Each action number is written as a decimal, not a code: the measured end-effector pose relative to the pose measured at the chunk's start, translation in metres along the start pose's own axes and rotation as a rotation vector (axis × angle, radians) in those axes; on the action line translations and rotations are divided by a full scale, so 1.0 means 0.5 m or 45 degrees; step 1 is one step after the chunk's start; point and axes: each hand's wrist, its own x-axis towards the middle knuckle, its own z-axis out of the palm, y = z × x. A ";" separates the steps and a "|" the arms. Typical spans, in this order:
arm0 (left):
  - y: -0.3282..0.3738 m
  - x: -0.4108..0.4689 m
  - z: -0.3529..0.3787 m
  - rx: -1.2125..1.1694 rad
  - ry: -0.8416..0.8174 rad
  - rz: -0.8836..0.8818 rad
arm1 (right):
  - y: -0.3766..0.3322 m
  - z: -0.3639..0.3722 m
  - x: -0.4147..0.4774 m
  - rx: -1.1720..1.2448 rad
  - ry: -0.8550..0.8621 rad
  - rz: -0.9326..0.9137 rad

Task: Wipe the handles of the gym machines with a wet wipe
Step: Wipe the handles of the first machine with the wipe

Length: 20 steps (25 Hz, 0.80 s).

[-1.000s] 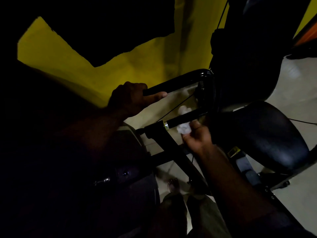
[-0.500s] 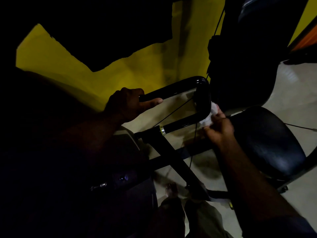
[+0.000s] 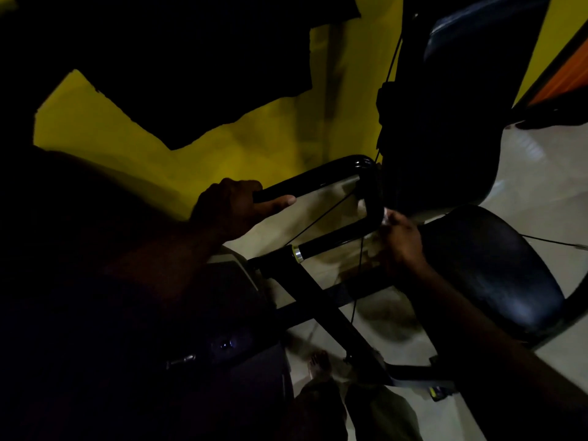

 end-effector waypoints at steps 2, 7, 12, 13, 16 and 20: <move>-0.004 0.002 0.003 -0.017 -0.024 -0.033 | 0.000 -0.015 0.032 -0.184 0.070 -0.005; 0.002 -0.005 -0.010 -0.025 -0.020 -0.030 | -0.136 0.028 0.084 -0.176 0.060 -0.411; 0.004 -0.005 -0.011 -0.029 -0.056 -0.068 | 0.014 -0.023 0.037 -0.187 -0.011 -0.370; 0.005 -0.002 -0.012 -0.034 -0.053 -0.062 | 0.003 -0.024 0.057 -0.218 0.006 -0.291; 0.011 0.000 -0.016 -0.027 -0.054 -0.062 | -0.090 0.016 0.095 -0.168 0.101 -0.481; 0.009 0.002 -0.015 -0.040 -0.074 -0.075 | -0.036 0.006 0.033 -0.422 0.139 -0.704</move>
